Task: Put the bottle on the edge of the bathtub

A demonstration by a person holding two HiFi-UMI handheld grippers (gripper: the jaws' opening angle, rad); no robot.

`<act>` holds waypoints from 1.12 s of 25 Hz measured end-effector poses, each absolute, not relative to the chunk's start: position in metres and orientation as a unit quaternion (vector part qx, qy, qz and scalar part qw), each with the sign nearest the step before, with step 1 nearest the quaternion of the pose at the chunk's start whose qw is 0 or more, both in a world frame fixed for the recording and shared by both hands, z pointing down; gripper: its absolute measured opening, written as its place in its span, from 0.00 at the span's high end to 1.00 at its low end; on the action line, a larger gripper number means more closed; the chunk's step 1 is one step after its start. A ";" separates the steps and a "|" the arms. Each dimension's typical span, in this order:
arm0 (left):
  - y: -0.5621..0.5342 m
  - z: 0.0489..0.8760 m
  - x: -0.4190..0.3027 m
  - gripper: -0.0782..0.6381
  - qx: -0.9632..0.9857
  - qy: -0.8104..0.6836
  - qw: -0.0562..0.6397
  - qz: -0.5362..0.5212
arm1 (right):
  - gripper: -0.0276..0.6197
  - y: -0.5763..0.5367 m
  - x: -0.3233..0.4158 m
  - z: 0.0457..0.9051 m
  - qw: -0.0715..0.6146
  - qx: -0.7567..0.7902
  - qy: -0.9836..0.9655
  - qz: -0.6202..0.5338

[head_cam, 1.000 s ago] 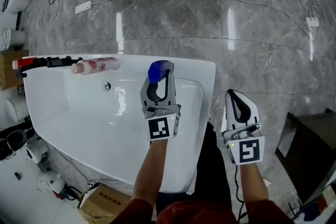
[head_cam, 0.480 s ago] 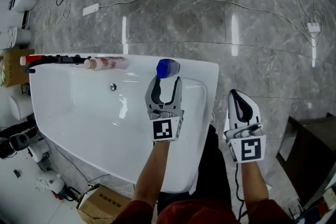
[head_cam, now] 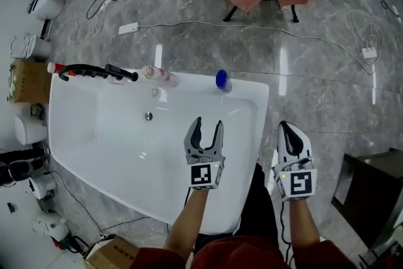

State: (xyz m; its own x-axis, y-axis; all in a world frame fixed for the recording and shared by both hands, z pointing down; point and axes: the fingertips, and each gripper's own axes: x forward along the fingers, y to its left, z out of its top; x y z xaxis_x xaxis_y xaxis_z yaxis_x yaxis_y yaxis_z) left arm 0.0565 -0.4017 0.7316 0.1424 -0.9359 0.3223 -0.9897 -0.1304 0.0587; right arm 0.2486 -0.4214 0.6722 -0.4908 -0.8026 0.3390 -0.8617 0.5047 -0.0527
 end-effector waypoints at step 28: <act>-0.168 0.430 -0.045 0.57 0.741 -0.669 0.047 0.033 | 0.96 -0.200 0.212 0.390 0.039 0.548 -0.835 -0.036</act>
